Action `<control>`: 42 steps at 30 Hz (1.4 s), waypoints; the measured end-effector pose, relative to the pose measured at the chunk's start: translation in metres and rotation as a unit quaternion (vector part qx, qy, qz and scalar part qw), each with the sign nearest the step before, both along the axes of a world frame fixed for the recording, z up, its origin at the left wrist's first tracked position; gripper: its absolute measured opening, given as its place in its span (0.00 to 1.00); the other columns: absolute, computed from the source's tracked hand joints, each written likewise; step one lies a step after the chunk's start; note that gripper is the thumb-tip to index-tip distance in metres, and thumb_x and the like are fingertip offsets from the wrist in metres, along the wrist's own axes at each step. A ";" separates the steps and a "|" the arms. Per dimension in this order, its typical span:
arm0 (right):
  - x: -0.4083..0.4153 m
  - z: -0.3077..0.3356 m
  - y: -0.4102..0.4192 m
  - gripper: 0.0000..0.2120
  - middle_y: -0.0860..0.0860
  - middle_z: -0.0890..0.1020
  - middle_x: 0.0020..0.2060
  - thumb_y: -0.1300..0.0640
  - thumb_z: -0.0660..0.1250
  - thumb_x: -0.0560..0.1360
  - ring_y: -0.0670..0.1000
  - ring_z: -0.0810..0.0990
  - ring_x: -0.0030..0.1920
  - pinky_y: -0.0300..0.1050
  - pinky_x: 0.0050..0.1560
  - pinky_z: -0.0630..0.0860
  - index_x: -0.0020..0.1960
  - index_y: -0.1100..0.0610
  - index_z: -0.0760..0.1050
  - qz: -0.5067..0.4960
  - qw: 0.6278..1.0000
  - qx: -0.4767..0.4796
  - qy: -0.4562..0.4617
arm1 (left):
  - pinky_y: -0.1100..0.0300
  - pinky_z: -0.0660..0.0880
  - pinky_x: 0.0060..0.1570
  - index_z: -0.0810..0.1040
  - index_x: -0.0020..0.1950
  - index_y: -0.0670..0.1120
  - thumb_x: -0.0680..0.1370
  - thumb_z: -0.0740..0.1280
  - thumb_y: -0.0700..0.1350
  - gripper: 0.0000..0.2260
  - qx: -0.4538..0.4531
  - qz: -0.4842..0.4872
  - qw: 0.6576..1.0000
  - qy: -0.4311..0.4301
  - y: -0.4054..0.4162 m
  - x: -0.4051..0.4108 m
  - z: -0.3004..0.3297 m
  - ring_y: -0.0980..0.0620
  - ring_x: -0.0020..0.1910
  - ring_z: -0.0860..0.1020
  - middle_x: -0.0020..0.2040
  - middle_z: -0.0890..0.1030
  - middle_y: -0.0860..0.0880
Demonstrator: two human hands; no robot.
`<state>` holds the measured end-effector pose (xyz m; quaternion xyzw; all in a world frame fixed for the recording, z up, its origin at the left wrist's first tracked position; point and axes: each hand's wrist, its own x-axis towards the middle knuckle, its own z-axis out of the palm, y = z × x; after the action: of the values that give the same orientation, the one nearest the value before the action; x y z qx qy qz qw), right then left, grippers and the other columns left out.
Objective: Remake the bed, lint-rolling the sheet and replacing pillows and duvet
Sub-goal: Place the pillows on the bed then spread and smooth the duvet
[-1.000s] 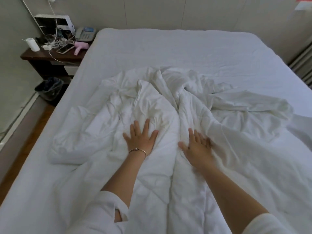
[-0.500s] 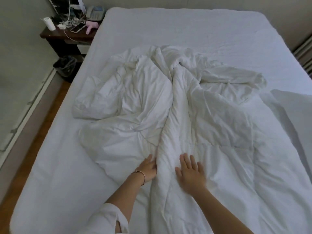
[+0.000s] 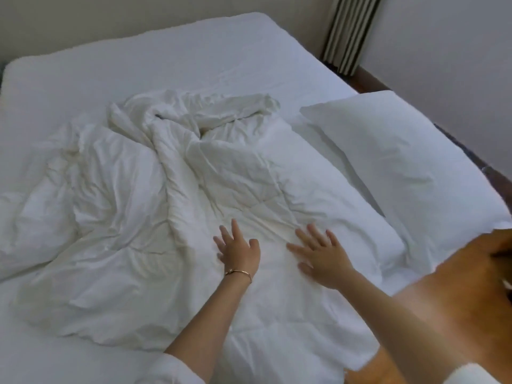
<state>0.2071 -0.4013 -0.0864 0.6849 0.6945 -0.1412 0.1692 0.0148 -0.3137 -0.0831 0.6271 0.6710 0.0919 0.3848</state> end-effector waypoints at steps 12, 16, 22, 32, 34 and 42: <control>0.257 -0.020 -0.078 0.31 0.45 0.47 0.80 0.44 0.54 0.82 0.50 0.43 0.79 0.52 0.76 0.56 0.80 0.45 0.44 -0.122 0.985 0.001 0.120 | 0.39 0.41 0.71 0.57 0.75 0.63 0.79 0.57 0.55 0.24 -0.018 -0.047 0.998 0.023 -0.064 0.280 0.000 0.43 0.76 0.36 0.79 0.44 0.57; 0.346 -0.013 -0.079 0.32 0.47 0.45 0.80 0.44 0.54 0.82 0.52 0.43 0.79 0.53 0.76 0.53 0.80 0.48 0.43 -0.175 0.977 -0.019 0.116 | 0.39 0.36 0.71 0.58 0.76 0.59 0.80 0.55 0.54 0.23 -0.040 -0.014 0.998 0.046 -0.068 0.351 -0.004 0.51 0.78 0.47 0.79 0.52 0.54; 0.450 -0.004 -0.030 0.31 0.49 0.50 0.80 0.44 0.58 0.81 0.60 0.50 0.77 0.54 0.74 0.57 0.80 0.49 0.50 -0.222 0.962 0.020 0.159 | 0.55 0.57 0.69 0.59 0.77 0.54 0.81 0.57 0.49 0.23 -0.070 0.003 0.991 -0.112 -0.046 0.446 -0.005 0.49 0.71 0.65 0.75 0.63 0.48; 0.605 -0.022 0.071 0.35 0.49 0.59 0.76 0.36 0.62 0.76 0.54 0.59 0.75 0.57 0.70 0.64 0.78 0.44 0.55 -0.350 0.905 0.091 0.222 | 0.32 0.47 0.70 0.40 0.73 0.71 0.67 0.66 0.72 0.45 -0.129 0.085 0.986 -0.067 0.035 0.620 -0.028 0.39 0.77 0.43 0.79 0.39 0.44; 0.623 -0.027 0.088 0.41 0.49 0.57 0.76 0.29 0.63 0.70 0.54 0.59 0.74 0.58 0.69 0.65 0.78 0.38 0.51 -0.388 0.887 0.030 0.248 | 0.30 0.45 0.69 0.37 0.72 0.71 0.63 0.67 0.75 0.49 -0.120 0.125 0.984 -0.044 0.050 0.632 -0.031 0.38 0.77 0.43 0.78 0.38 0.44; 0.675 -0.039 0.143 0.63 0.52 0.65 0.72 0.22 0.69 0.55 0.58 0.70 0.70 0.56 0.68 0.66 0.76 0.39 0.35 -0.369 0.887 -0.095 0.262 | 0.46 0.64 0.63 0.48 0.72 0.63 0.57 0.69 0.76 0.51 -0.047 0.181 0.982 0.040 0.071 0.648 -0.054 0.43 0.65 0.66 0.66 0.65 0.44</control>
<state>0.8817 -0.2585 -0.1257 0.8106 0.3937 -0.4330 -0.0190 0.6623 -0.2432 -0.1368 0.4796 0.7919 0.1030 0.3637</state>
